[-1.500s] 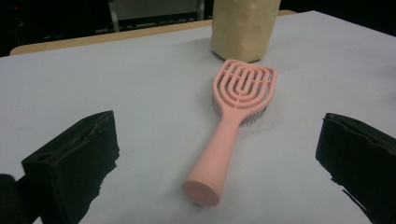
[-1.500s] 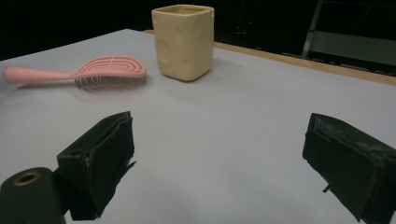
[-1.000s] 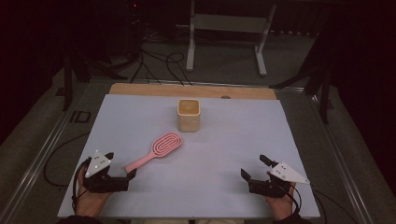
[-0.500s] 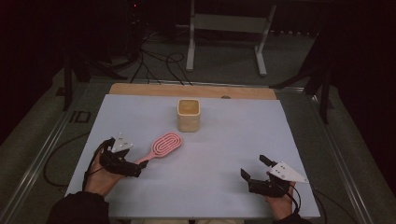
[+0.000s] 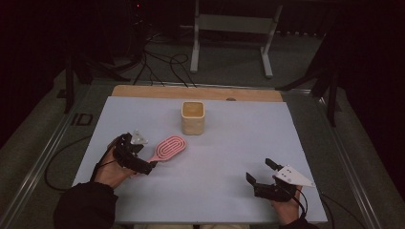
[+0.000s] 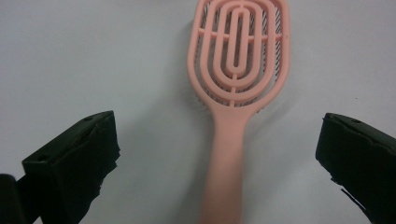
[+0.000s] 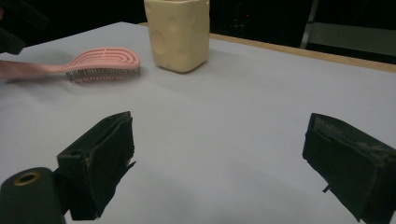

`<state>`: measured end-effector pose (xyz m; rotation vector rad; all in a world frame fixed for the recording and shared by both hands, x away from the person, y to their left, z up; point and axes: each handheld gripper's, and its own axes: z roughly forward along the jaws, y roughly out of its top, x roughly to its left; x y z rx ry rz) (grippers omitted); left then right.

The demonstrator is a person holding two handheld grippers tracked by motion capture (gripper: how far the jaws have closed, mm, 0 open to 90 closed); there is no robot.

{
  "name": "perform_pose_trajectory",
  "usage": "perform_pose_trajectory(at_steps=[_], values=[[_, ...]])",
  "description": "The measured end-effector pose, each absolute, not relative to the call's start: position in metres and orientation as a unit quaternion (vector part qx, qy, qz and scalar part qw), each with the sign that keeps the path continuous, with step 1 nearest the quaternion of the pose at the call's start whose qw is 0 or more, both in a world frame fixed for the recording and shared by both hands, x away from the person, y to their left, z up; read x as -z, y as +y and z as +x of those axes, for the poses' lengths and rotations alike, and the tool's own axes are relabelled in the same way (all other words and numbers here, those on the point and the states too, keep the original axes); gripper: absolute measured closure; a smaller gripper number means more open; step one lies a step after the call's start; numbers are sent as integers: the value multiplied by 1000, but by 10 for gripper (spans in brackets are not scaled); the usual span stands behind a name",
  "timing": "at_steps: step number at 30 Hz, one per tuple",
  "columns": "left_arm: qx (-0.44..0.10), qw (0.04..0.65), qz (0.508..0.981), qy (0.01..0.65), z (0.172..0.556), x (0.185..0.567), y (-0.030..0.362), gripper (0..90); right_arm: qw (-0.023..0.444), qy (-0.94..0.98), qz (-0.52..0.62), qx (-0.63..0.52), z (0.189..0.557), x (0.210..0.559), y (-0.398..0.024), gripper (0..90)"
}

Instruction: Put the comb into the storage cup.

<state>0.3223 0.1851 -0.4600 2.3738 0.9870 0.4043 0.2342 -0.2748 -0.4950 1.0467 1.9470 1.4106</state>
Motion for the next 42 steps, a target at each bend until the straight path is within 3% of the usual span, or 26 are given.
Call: perform_pose_trajectory(at_steps=[19,28,34,42], values=[[-112,195,907,355,346,476,166,2,256,718,385,-520,235,495,-275,87],[-100,150,921,346,347,484,154,46,257,720,386,-517,235,496,-274,87],[-98,121,927,341,349,488,147,171,256,721,386,-516,235,496,-275,87],[-53,102,931,346,357,489,146,470,258,721,387,-514,235,496,-274,88]])
